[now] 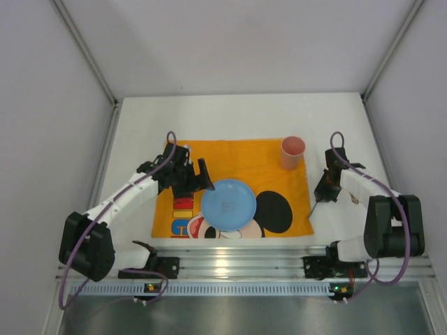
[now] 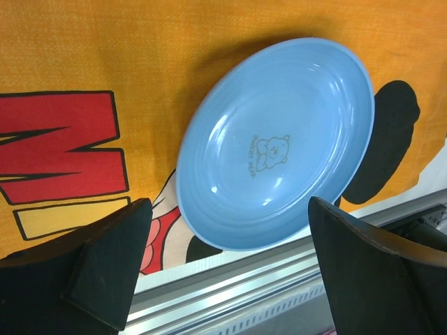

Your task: Set the dinner table for one person

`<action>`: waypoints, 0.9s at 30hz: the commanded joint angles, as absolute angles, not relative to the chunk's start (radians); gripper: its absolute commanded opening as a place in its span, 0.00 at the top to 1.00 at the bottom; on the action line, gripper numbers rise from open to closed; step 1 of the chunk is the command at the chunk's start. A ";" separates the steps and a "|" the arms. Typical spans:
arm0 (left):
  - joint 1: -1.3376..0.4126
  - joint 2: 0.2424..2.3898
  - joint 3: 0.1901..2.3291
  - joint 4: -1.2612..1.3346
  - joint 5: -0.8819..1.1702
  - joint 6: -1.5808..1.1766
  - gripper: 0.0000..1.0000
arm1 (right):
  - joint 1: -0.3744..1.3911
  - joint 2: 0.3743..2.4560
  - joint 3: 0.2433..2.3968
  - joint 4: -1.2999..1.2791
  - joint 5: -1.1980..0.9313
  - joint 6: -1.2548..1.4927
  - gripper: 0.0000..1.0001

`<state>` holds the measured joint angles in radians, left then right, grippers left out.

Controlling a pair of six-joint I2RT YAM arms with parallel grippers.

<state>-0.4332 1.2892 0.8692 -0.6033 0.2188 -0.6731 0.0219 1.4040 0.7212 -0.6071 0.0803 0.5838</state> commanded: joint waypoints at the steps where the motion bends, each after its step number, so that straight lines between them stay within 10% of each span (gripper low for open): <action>1: -0.431 1.243 0.923 -0.600 0.225 -0.652 0.02 | 0.014 1.381 0.724 -0.590 0.104 0.587 1.00; 10: -0.431 1.282 0.991 -0.444 0.438 -0.652 0.02 | 0.017 1.169 1.055 -0.892 0.233 0.506 1.00; 20: -0.431 1.382 0.995 0.113 0.827 -0.979 0.05 | 0.162 0.974 1.106 -0.396 -0.678 0.647 1.00; 27: -0.431 1.468 1.146 0.327 0.871 -1.144 0.06 | 0.423 1.095 1.169 -0.178 -0.828 0.842 1.00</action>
<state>-0.4335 1.4605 1.0554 0.1158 0.8093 -1.0264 0.3408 1.0473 1.1015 -0.3309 -0.6743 0.7650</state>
